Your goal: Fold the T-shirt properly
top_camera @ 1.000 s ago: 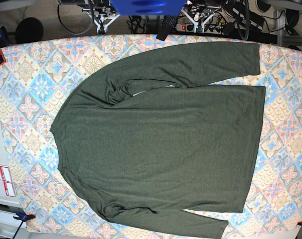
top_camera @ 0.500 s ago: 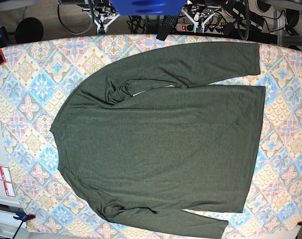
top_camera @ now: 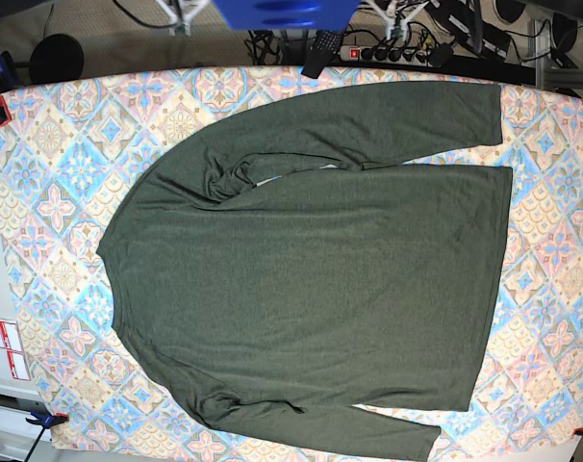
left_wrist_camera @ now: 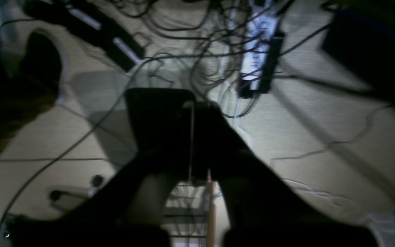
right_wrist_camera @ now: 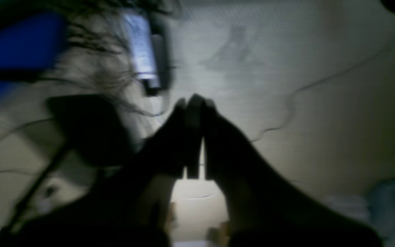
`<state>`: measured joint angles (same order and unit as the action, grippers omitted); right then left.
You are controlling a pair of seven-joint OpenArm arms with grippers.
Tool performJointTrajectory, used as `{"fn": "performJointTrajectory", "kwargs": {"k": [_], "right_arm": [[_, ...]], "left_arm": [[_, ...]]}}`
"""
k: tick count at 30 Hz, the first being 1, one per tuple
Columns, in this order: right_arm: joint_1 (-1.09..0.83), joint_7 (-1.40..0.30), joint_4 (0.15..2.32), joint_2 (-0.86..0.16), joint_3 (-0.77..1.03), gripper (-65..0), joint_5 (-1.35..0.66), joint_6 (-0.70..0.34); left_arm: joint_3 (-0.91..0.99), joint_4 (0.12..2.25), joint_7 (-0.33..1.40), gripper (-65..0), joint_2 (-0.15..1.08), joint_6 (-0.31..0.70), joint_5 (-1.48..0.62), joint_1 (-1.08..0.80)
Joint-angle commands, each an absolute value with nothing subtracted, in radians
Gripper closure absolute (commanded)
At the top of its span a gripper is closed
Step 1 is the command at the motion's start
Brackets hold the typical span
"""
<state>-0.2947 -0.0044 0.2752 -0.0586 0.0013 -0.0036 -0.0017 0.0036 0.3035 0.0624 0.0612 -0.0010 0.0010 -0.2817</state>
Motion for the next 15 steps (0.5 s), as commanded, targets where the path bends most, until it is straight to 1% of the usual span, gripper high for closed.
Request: {"fn": "performJointTrajectory", "kwargs": {"k": [1, 4, 8, 15], "right_arm": [[-0.321, 0.007, 0.314, -0.067, 0.004, 0.0, -0.004, -0.001], [-0.400, 0.007, 0.401, -0.077, 0.007, 0.0, -0.004, -0.001], [-0.496, 0.007, 0.536, -0.101, 0.007, 0.0, -0.004, -0.001], [-0.651, 0.005, 0.786, -0.117, 0.010, 0.0, -0.005, -0.001]], "left_arm": [[0.001, 0.392, 0.061, 0.0, 0.073, -0.004, 0.005, -0.360], [0.001, 0.506, 0.062, 0.0, 0.102, -0.004, 0.005, -0.450], [0.001, 0.601, 0.062, 0.0, 0.128, -0.004, -0.005, -0.535], [0.001, 0.825, 0.062, 0.0, 0.153, -0.004, -0.007, -0.690]]}}
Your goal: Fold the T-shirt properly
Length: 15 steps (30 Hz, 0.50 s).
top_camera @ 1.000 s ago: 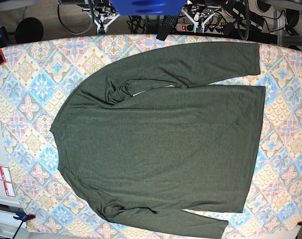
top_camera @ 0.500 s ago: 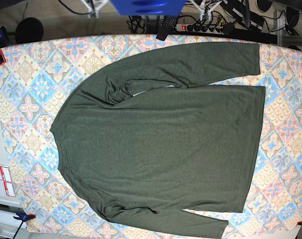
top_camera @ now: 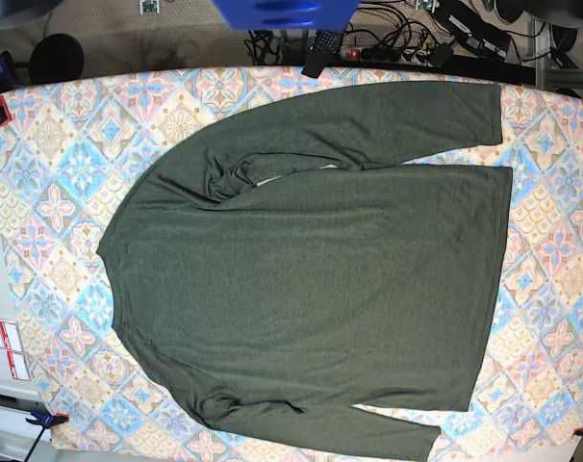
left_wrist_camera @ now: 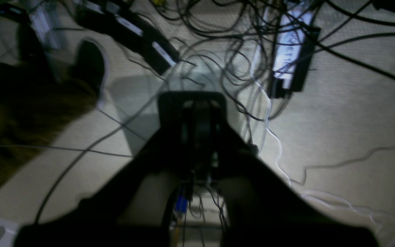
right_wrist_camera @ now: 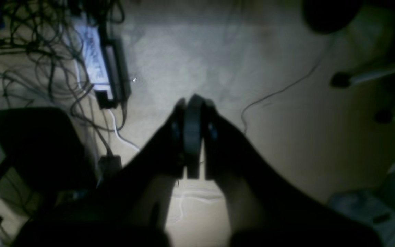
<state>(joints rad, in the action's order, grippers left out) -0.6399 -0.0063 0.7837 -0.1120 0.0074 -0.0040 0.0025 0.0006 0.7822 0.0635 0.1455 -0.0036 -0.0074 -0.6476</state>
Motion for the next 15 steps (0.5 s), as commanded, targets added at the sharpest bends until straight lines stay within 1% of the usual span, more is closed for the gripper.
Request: {"fn": "performJointTrajectory", "kwargs": {"k": [1, 5, 10, 13, 15], "right_arm": [[-0.670, 0.005, 0.826, -0.130, 0.010, 0.0, -0.007, -0.001], [-0.746, 0.005, 0.980, -0.143, 0.018, 0.0, -0.007, 0.001], [-0.834, 0.005, 1.188, -0.151, 0.137, 0.0, -0.007, 0.001], [-0.885, 0.002, 1.300, -0.153, 0.177, 0.0, -0.007, 0.001], [-0.914, -0.030, 1.377, -0.154, 0.191, 0.0, -0.005, 0.001]], "left_arm": [[0.001, 0.877, 0.062, 0.0, 0.166, -0.004, -0.007, -0.720], [0.001, 1.058, 0.062, 0.0, 0.183, -0.004, -0.007, -0.816], [0.004, 1.242, 0.062, 0.0, 0.199, -0.004, -0.010, -0.914], [0.007, 1.328, 0.062, 0.0, 0.203, -0.004, -0.059, -0.957], [0.007, 1.389, 0.062, 0.0, 0.211, -0.004, -0.108, -0.987]]}}
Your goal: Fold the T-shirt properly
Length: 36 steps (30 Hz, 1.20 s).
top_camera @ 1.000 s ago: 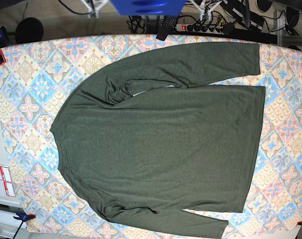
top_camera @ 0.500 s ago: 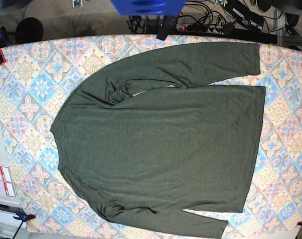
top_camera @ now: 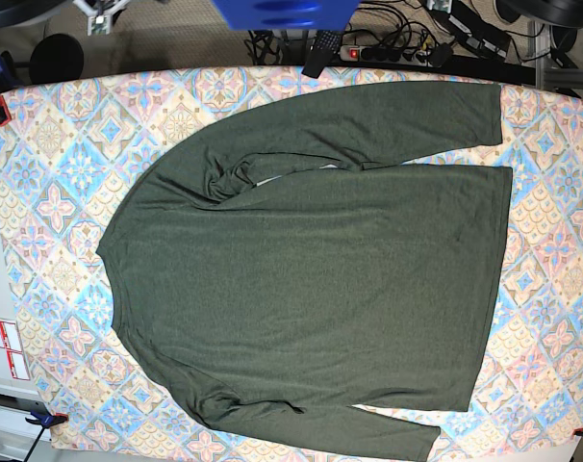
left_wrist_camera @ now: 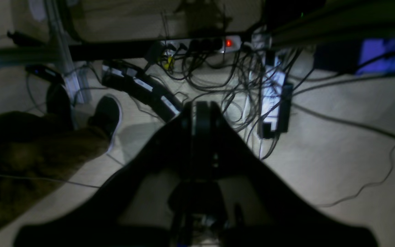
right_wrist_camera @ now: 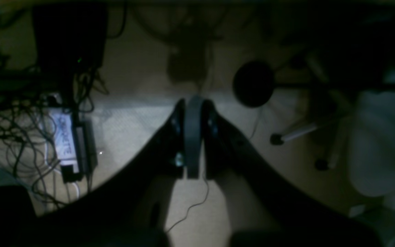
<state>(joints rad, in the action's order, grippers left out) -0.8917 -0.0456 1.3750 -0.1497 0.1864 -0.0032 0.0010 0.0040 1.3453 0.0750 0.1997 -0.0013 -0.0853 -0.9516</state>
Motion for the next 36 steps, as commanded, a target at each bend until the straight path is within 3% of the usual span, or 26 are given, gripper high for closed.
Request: {"fn": "performJointTrajectory", "kwargs": {"k": [1, 8, 15, 22, 27, 36], "right_arm": [[-0.929, -0.061, 1.419, -0.154, 0.197, 0.0, -0.005, 0.001], [-0.967, -0.226, 1.715, -0.156, 0.200, 0.0, -0.005, 0.001], [-0.960, -0.418, 1.891, -0.156, 0.194, 0.0, -0.005, 0.001], [-0.915, -0.484, 1.910, -0.153, 0.160, 0.0, -0.005, 0.001], [-0.878, -0.521, 1.911, -0.154, 0.091, 0.0, -0.005, 0.001], [-0.835, -0.565, 1.911, -0.154, 0.015, 0.0, -0.005, 0.001]], "left_arm": [[0.007, 1.429, 0.062, 0.0, 0.231, -0.004, -0.137, -1.009], [0.008, 1.709, 0.062, 0.0, 0.354, -0.004, -0.340, -1.121], [0.084, 1.784, 0.062, 0.0, 0.437, -0.005, -0.529, -1.118], [0.189, 1.807, 0.064, -19.9, 0.456, -0.004, -0.570, -1.067], [0.193, 1.753, 0.085, -25.4, 0.506, -0.004, -0.572, -0.983], [0.248, 1.745, 0.512, -38.3, 0.504, -0.001, -0.573, -0.765]]}}
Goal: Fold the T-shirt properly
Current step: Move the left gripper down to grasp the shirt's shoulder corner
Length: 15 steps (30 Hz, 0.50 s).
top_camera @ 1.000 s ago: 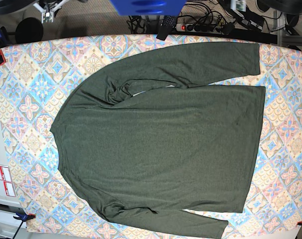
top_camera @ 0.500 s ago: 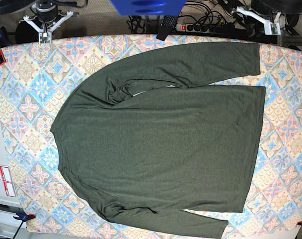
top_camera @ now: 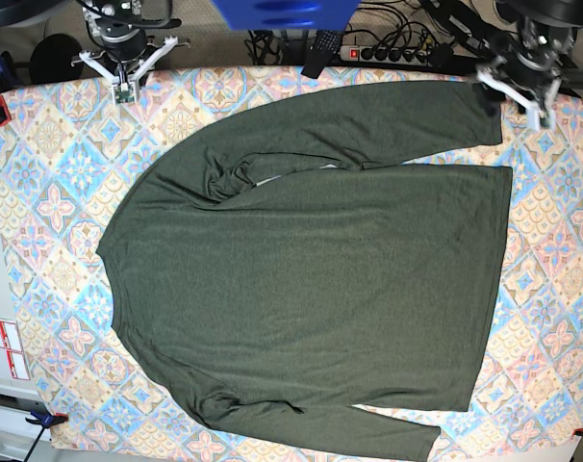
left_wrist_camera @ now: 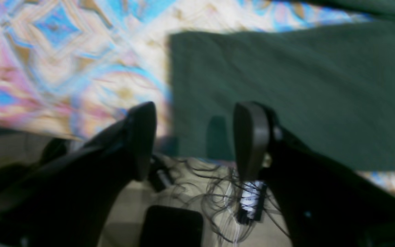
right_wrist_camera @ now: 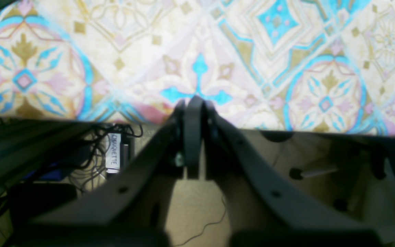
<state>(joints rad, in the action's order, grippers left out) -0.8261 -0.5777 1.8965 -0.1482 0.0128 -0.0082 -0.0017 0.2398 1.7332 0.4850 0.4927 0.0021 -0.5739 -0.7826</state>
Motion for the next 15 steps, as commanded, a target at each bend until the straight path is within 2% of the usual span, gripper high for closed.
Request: {"fn": "performJointTrajectory", "kwargs": {"k": [1, 5, 11, 15], "right_arm": [[-0.835, -0.565, 1.911, -0.154, 0.015, 0.0, -0.005, 0.001], [-0.835, -0.565, 1.911, -0.153, 0.015, 0.0, -0.005, 0.001], [-0.819, -0.565, 1.911, -0.151, 0.016, 0.0, -0.005, 0.001], [-0.816, -0.565, 1.911, -0.151, 0.016, 0.0, -0.005, 0.001]], "left_arm": [[0.249, 1.745, 0.544, -39.0, 0.504, 0.001, -0.573, -0.742], [0.268, 1.728, 0.624, -39.4, 0.503, 0.056, -0.573, -0.691], [0.274, 1.566, 0.627, -39.4, 0.501, 0.104, -0.644, -0.599], [0.272, 1.537, 0.627, -39.4, 0.503, 0.105, -0.659, -0.590]]}}
